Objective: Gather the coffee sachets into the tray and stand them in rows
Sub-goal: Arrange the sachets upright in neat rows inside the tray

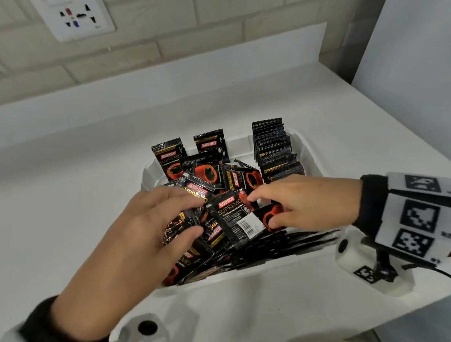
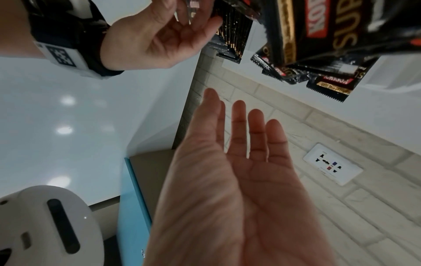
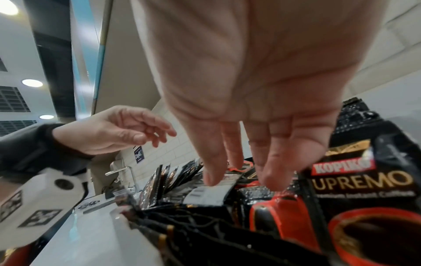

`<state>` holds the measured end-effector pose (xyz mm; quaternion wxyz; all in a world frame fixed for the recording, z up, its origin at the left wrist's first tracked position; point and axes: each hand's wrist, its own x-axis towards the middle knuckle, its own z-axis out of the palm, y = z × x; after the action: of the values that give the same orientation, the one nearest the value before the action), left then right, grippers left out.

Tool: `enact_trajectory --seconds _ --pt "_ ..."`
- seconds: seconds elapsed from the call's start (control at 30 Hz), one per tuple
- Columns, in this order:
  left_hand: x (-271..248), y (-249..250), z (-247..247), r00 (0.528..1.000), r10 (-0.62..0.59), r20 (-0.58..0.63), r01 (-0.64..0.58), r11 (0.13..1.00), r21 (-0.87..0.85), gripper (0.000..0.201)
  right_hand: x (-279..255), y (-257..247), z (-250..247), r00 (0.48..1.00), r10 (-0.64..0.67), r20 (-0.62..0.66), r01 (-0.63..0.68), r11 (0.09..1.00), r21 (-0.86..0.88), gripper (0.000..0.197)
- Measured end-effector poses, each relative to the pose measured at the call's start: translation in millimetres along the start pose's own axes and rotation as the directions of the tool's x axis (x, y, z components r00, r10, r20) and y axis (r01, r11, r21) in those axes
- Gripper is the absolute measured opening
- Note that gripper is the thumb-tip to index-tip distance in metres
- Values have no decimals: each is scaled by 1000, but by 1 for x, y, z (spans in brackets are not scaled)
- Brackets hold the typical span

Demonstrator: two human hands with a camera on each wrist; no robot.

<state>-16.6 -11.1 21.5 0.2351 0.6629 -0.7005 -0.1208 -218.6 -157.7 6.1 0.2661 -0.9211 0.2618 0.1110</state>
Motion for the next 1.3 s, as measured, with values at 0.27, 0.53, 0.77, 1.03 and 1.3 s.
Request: enact_trajectory --seconds 0.27,0.53,0.77,1.03,1.3 --pt "72 6 -29 980 -140 139 131 989 66 32 -7 -3 -23 995 2 -101 0 1000 21 51" --pt "147 -1 17 838 -322 441 119 896 429 67 -20 -14 -15 994 -48 101 54 997 -58 42" --pt "151 -5 39 827 -395 400 92 797 596 84 -26 -15 -9 984 -35 173 45 997 -56 41" --pt "153 -17 49 692 -495 525 209 834 511 83 -26 -17 -13 985 -25 170 38 997 -72 45" --pt "154 -24 56 614 -545 571 312 832 458 97 -24 -14 -13 985 -14 173 27 997 -73 49"
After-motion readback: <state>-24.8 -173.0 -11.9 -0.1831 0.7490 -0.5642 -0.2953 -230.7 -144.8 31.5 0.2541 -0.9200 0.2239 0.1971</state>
